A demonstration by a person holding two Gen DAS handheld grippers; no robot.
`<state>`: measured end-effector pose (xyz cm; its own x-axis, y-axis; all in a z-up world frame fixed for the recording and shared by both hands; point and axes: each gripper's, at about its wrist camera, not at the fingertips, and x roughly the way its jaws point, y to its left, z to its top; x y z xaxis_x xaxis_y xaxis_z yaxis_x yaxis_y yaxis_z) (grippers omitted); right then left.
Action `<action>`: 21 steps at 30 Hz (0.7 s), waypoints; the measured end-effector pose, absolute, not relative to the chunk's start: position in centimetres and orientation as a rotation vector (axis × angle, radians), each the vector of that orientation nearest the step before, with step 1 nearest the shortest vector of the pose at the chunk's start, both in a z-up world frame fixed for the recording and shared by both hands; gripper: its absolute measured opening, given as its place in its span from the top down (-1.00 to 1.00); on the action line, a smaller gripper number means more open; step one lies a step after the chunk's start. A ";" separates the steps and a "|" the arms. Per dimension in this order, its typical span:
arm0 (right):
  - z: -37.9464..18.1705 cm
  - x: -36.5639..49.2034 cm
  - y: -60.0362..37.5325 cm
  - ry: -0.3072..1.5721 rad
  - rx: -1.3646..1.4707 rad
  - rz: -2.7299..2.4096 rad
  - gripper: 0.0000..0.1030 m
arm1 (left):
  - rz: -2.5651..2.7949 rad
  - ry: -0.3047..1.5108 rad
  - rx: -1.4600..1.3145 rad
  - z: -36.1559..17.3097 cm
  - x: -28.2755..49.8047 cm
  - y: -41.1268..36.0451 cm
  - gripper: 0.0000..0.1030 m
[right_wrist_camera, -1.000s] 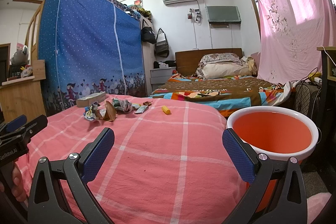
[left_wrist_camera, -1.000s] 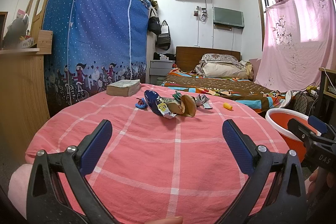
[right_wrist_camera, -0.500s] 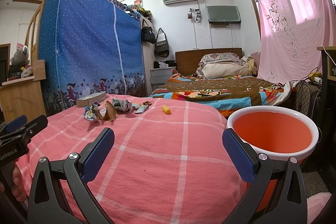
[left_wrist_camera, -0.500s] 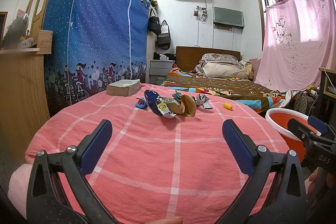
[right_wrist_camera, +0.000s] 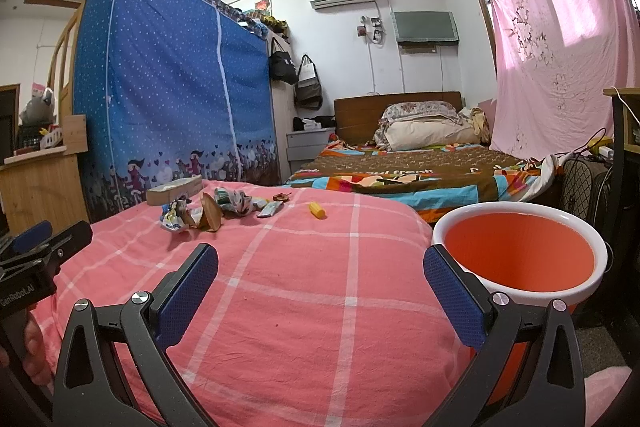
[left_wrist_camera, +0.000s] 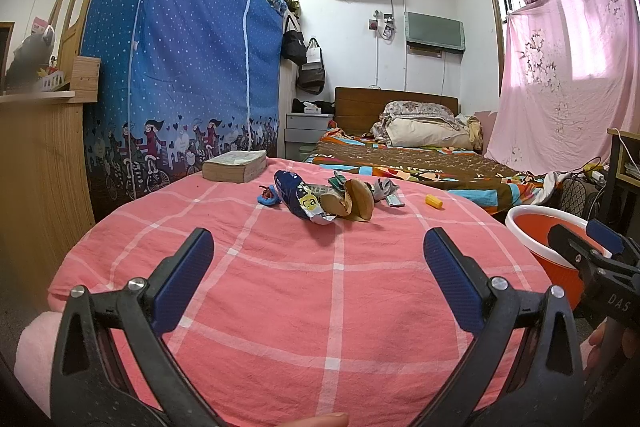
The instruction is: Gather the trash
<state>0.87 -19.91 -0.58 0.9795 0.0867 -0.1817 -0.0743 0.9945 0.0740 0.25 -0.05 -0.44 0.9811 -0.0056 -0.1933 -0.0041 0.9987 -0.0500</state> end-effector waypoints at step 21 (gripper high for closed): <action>-0.6 0.9 -19.4 0.180 0.065 0.087 -1.00 | 0.017 0.178 -0.070 -0.5 0.3 0.2 -1.00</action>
<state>0.94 -19.41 -0.56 0.9801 0.0924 -0.1754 -0.0808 0.9941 0.0721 0.27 0.17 -0.48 0.9841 0.0104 -0.1775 -0.0227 0.9974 -0.0677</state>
